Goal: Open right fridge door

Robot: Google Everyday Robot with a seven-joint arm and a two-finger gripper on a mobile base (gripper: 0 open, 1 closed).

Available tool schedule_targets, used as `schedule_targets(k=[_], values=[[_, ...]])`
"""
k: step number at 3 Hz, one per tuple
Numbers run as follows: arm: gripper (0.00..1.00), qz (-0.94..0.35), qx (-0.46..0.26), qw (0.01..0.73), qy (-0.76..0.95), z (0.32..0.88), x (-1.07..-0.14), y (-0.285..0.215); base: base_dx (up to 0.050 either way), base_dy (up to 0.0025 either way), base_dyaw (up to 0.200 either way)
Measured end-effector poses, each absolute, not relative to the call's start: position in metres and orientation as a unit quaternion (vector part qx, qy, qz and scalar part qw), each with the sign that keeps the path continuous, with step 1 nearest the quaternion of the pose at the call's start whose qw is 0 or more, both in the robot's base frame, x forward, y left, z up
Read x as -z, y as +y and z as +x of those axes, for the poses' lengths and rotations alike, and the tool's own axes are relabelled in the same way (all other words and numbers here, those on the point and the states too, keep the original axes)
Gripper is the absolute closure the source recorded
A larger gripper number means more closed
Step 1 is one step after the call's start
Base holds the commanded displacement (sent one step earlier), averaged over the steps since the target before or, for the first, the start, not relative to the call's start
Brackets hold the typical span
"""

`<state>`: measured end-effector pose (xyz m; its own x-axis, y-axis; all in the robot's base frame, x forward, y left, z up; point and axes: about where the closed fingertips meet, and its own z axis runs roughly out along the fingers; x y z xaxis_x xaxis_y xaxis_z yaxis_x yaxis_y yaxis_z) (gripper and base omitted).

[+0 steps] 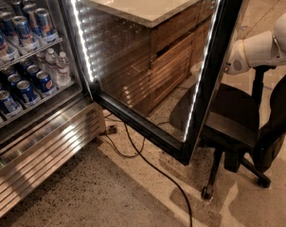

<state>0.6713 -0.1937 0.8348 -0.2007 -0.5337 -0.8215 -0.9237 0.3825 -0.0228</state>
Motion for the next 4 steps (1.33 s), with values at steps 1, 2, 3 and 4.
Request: schedule_targets(k=[1,2,3,4], values=[[1.00,-0.497,-0.250,0.391,0.734,0.671,-0.835,-0.193,0.000,0.00000,0.000],[1.00,-0.499,-0.261,0.389,0.729,0.668,-0.831,-0.184,0.000,0.00000,0.000],[1.00,-0.516,-0.284,0.380,0.713,0.657,-0.830,-0.162,0.000,0.00000,0.000],[1.00,-0.537,-0.304,0.370,0.694,0.639,-0.835,-0.138,0.000,0.00000,0.000]])
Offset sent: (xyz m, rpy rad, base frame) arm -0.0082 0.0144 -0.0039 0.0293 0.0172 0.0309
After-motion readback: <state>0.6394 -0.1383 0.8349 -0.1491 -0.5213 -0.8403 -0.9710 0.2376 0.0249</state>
